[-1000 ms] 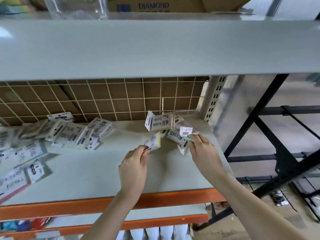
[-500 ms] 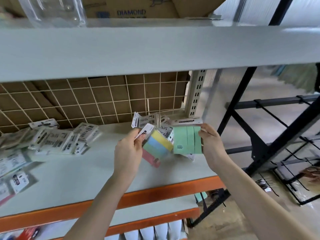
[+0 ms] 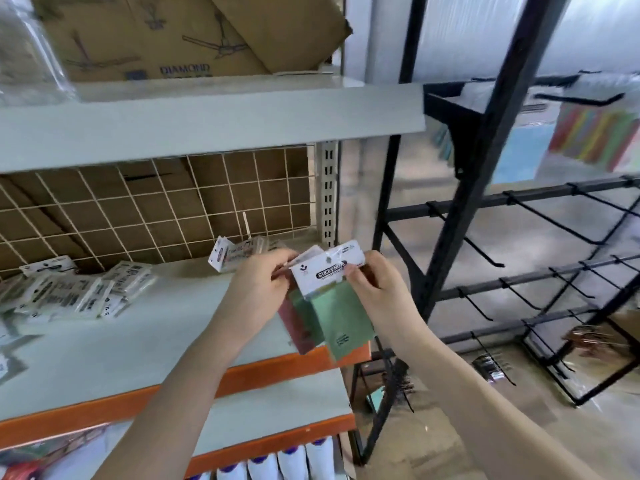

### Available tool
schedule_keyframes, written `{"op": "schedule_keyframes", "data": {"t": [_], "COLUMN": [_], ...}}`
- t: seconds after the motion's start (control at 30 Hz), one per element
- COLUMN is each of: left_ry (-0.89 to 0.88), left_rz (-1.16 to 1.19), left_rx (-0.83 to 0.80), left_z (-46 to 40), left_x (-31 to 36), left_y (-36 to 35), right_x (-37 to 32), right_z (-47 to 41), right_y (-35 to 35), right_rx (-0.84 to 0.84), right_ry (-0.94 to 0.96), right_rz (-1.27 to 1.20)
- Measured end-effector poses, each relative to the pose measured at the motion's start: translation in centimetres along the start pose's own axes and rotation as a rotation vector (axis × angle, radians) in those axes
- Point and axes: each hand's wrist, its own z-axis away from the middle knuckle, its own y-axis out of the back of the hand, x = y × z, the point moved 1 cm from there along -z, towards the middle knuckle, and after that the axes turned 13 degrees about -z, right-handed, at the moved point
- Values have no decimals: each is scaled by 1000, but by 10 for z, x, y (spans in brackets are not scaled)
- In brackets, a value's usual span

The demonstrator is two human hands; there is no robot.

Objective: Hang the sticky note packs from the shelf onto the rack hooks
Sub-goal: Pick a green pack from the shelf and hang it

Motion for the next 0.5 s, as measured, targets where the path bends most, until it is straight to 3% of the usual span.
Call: {"op": "schedule_keyframes", "data": {"t": [0.13,0.3,0.5], "left_ry": [92,48,50], "left_rz": [240,224,361], "left_rx": [-76,-112,-68], "left_z": [13,22,26], "left_x": [49,119,193], "left_y": [-11,-32,-68], "right_x": [-20,-45,-68], "right_z": [21,51,78], "right_y": [34,101,179], "right_rx": [2,-35,49], "right_ry": [26,28,80], "right_rz": [17,68,-27]}}
